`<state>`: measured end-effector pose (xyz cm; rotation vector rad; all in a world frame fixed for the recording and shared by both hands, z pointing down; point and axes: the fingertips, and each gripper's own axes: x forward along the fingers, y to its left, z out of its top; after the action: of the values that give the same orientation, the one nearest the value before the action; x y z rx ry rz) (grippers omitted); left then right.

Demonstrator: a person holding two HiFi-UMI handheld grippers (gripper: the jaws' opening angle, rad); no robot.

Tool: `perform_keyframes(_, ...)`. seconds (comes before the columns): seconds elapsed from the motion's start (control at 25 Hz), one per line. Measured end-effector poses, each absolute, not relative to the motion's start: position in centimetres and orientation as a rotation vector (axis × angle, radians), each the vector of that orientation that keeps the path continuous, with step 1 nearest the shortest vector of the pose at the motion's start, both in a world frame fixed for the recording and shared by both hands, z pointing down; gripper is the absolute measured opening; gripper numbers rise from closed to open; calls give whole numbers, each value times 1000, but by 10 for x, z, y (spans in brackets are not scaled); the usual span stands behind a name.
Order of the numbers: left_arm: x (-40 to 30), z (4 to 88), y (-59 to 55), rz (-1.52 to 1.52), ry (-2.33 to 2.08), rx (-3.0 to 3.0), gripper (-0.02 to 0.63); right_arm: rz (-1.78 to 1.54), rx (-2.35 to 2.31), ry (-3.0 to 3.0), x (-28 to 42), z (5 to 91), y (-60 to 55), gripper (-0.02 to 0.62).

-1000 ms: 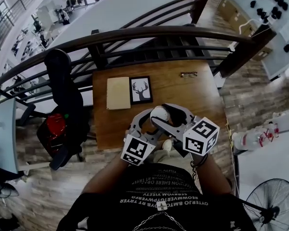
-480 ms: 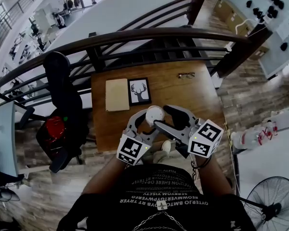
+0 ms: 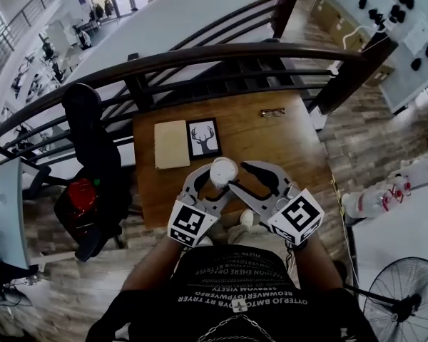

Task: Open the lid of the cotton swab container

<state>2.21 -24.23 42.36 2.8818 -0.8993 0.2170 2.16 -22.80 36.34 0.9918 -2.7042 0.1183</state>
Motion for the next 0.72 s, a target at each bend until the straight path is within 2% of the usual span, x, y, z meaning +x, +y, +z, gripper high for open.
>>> perform_keyframes(0.12, 26, 425, -238, 246, -870, 2907, 272, 149, 1059, -2752, 32, 351, -229, 160)
perform_keyframes(0.24, 27, 423, -236, 231, -861, 2912, 272, 157, 1109, -2729, 41, 351, -235, 147)
perform_keyframes(0.44, 30, 417, -238, 233, -874, 2919, 272, 235, 1196, -2743, 55, 351, -247, 71)
perform_keyframes(0.72, 33, 416, -254, 239, -934, 2899, 272, 473, 1186, -2798, 68, 360, -269, 81)
